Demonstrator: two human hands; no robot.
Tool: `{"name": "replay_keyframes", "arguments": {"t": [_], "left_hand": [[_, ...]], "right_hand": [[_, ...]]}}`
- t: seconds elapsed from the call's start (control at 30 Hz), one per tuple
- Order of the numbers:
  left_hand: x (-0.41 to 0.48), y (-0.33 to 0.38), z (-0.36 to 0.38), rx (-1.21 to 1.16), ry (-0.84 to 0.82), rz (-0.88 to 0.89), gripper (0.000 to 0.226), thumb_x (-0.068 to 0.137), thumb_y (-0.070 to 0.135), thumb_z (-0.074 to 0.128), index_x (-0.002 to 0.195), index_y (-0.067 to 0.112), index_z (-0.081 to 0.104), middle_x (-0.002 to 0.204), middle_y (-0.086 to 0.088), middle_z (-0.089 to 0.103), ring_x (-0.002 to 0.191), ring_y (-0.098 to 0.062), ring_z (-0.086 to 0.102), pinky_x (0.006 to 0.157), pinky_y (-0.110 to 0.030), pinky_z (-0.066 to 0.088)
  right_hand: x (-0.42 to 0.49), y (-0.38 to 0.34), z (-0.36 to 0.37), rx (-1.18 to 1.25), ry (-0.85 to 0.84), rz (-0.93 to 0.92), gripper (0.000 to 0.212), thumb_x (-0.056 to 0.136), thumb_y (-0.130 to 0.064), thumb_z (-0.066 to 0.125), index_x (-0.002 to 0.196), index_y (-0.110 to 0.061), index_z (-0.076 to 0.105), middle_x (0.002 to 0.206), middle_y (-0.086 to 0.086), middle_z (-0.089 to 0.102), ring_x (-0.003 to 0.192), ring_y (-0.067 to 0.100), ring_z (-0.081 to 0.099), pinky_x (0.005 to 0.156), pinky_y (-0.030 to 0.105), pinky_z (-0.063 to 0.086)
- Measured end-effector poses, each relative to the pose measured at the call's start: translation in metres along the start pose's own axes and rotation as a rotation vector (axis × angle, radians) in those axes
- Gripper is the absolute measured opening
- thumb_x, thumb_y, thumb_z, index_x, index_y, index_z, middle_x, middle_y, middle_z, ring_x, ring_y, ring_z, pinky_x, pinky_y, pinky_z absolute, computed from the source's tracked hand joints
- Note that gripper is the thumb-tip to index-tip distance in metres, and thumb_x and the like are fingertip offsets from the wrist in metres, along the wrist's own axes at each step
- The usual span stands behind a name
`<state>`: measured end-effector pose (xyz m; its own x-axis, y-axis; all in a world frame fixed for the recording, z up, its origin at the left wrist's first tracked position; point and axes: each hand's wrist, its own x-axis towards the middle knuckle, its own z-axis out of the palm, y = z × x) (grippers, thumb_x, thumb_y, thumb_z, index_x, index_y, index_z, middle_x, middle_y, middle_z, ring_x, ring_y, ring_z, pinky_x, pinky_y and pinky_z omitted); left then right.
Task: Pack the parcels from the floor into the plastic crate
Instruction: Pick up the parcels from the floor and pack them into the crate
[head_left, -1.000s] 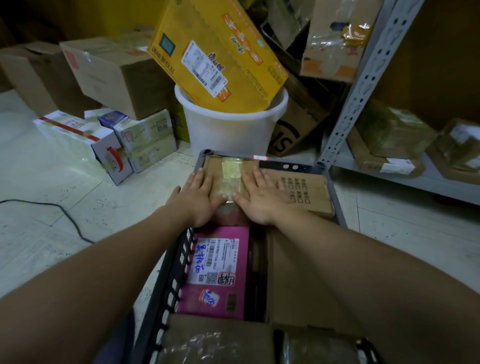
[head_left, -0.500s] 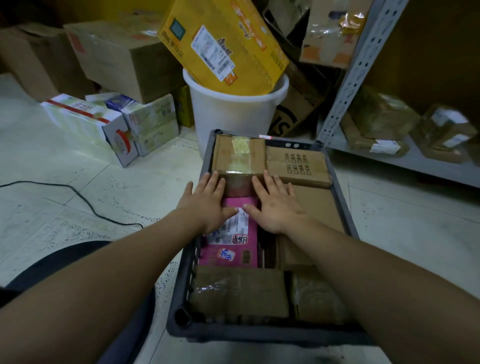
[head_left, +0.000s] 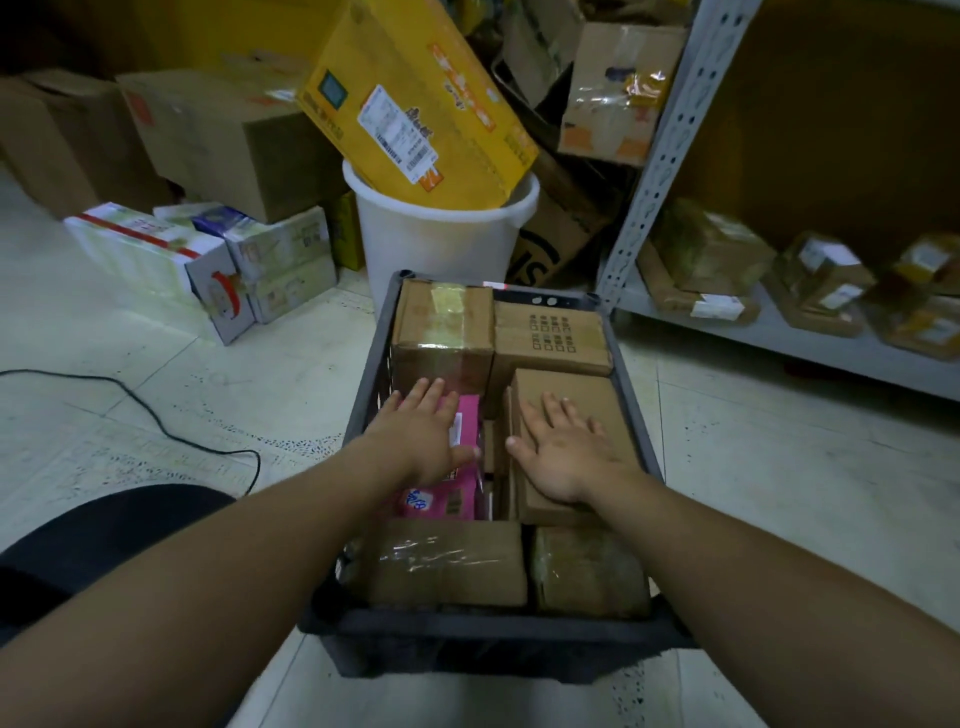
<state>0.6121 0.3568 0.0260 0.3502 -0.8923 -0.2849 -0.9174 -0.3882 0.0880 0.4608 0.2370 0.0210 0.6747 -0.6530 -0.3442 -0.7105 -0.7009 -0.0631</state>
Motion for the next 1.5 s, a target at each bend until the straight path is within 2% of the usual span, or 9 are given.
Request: {"name": "replay_keyframes", "arguments": {"t": [0.27,0.4,0.57,0.8,0.97,1.13,1.3,1.37,1.5], "left_hand": [[0.006,0.039,0.021,-0.257,-0.138,-0.035,0.074,0.096,0.054,0.031,0.152,0.015,0.003,0.159,-0.009,-0.004,0.147,-0.024,-0.005,0.119,-0.04,0.004],[0.011,0.061,0.021,-0.509,-0.111,0.019,0.068,0.097,0.047,0.035,0.152,0.015,0.011,0.158,-0.011,0.013,0.146,-0.024,0.013,0.119,-0.033,0.012],[0.018,0.066,0.028,-0.68,-0.174,-0.024,0.066,0.095,0.048,0.04,0.151,0.022,0.017,0.153,-0.011,0.03,0.139,-0.026,0.031,0.115,-0.037,0.026],[0.014,0.065,0.025,-0.71,-0.171,-0.022,0.063,0.096,0.045,0.04,0.151,0.023,0.016,0.151,-0.011,0.031,0.136,-0.026,0.034,0.113,-0.038,0.028],[0.008,0.065,0.019,-0.764,-0.166,-0.057,0.055,0.099,0.037,0.04,0.149,0.023,0.022,0.143,-0.005,0.044,0.126,-0.023,0.046,0.097,-0.021,0.032],[0.002,0.061,0.012,-0.895,-0.114,-0.125,0.042,0.098,0.023,0.044,0.14,0.018,0.04,0.133,-0.006,0.056,0.114,-0.021,0.055,0.096,-0.026,0.042],[-0.006,0.045,0.004,-0.913,-0.111,-0.234,0.048,0.097,0.015,0.044,0.143,0.009,0.033,0.132,-0.013,0.054,0.105,-0.024,0.057,0.087,-0.027,0.046],[-0.008,0.04,0.004,-0.941,-0.103,-0.299,0.055,0.093,0.011,0.045,0.146,0.009,0.03,0.13,-0.015,0.055,0.106,-0.028,0.059,0.089,-0.035,0.05],[-0.011,0.038,-0.001,-0.805,-0.041,-0.347,0.053,0.092,0.011,0.04,0.144,0.008,0.032,0.14,-0.017,0.046,0.122,-0.032,0.049,0.096,-0.032,0.043]], "right_hand": [[0.013,0.006,0.006,0.093,-0.001,-0.069,0.058,0.102,-0.043,0.014,0.154,-0.025,-0.002,0.162,0.001,-0.011,0.148,0.021,-0.011,0.118,0.044,-0.004],[0.014,0.022,-0.001,0.068,-0.003,-0.02,0.058,0.101,-0.047,0.017,0.154,-0.031,0.001,0.162,-0.001,-0.008,0.148,0.025,-0.01,0.118,0.048,-0.002],[0.014,0.027,0.002,0.075,0.029,-0.015,0.056,0.102,-0.044,0.016,0.154,-0.029,0.003,0.163,0.0,-0.006,0.149,0.025,-0.007,0.119,0.046,-0.001],[0.01,0.036,-0.002,0.045,0.034,0.032,0.06,0.099,-0.054,0.015,0.154,-0.034,0.003,0.163,0.0,-0.007,0.148,0.028,-0.01,0.118,0.048,-0.005],[0.008,0.034,-0.003,0.074,0.029,0.08,0.065,0.096,-0.061,0.02,0.153,-0.035,0.005,0.163,0.0,-0.005,0.148,0.034,-0.008,0.118,0.048,0.0],[0.006,0.029,-0.003,0.145,0.049,0.019,0.061,0.097,-0.058,0.026,0.153,-0.036,0.015,0.163,0.001,0.002,0.147,0.034,-0.003,0.118,0.047,0.002],[0.002,0.019,-0.001,0.255,0.069,0.034,0.069,0.094,-0.062,0.034,0.153,-0.034,0.014,0.162,0.004,-0.005,0.147,0.035,-0.008,0.118,0.044,0.002],[0.0,0.01,0.0,0.302,0.124,0.061,0.075,0.092,-0.061,0.042,0.154,-0.029,0.014,0.162,0.007,-0.006,0.147,0.035,-0.006,0.118,0.041,0.003],[-0.001,0.004,0.003,0.401,0.149,0.093,0.082,0.089,-0.06,0.05,0.152,-0.018,0.021,0.161,0.01,0.003,0.147,0.035,0.002,0.118,0.04,0.011]]}}
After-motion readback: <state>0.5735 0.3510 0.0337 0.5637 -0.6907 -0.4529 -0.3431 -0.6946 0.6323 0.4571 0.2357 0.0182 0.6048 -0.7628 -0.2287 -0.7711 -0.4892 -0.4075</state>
